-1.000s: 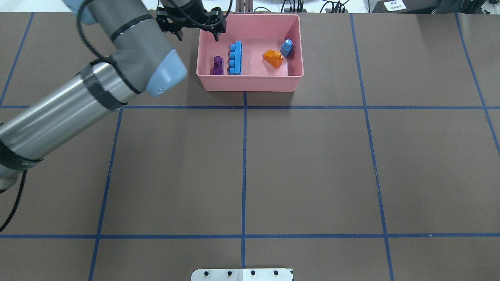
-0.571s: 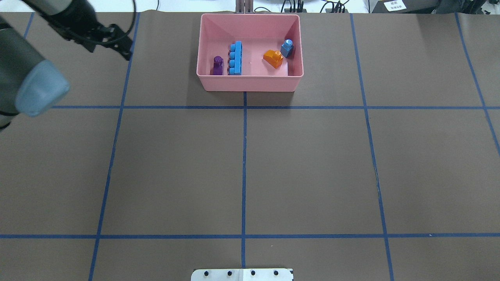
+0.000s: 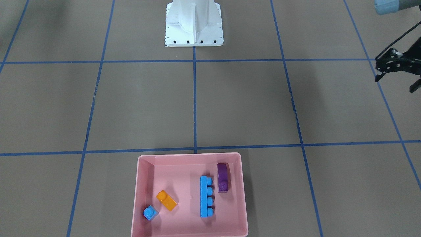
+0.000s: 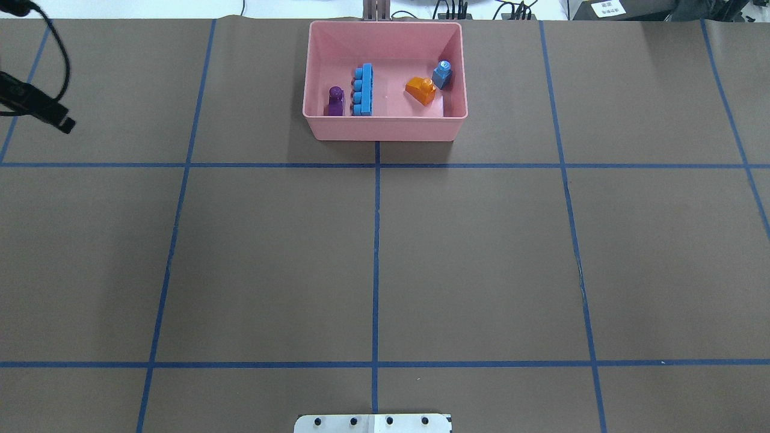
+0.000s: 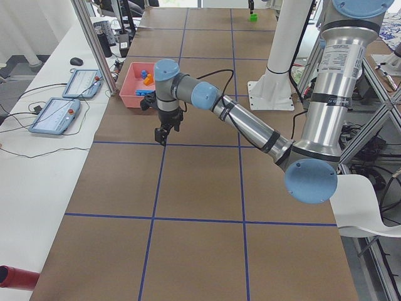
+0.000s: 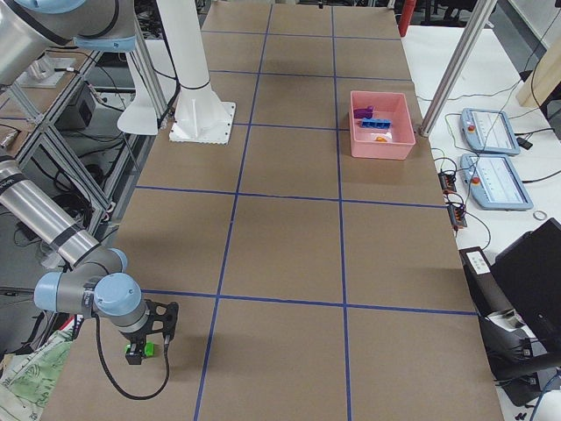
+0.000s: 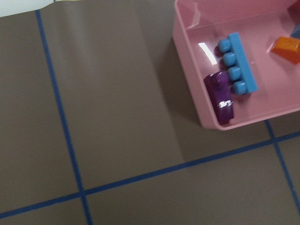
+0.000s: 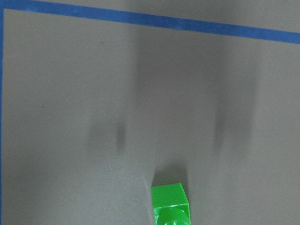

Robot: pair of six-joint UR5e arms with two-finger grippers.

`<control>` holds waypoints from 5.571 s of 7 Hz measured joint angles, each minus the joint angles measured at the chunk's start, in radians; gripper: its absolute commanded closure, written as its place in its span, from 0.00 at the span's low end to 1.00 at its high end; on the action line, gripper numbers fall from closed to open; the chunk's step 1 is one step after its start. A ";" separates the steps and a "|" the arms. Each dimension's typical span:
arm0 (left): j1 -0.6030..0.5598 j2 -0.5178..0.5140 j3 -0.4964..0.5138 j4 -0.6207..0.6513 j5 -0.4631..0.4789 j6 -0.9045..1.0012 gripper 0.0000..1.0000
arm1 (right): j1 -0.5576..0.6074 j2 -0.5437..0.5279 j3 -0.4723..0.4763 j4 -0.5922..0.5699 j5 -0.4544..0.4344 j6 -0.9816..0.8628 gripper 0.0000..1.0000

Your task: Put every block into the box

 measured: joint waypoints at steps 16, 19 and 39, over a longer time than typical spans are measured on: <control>-0.049 0.044 -0.058 0.059 -0.030 0.119 0.00 | -0.007 0.084 -0.167 -0.003 0.086 -0.079 0.98; -0.049 0.056 -0.068 0.059 -0.030 0.120 0.00 | -0.005 0.078 -0.169 0.004 0.087 -0.119 1.00; -0.309 0.196 0.300 -0.254 -0.205 0.011 0.00 | -0.312 1.589 -0.087 -1.106 0.000 0.557 1.00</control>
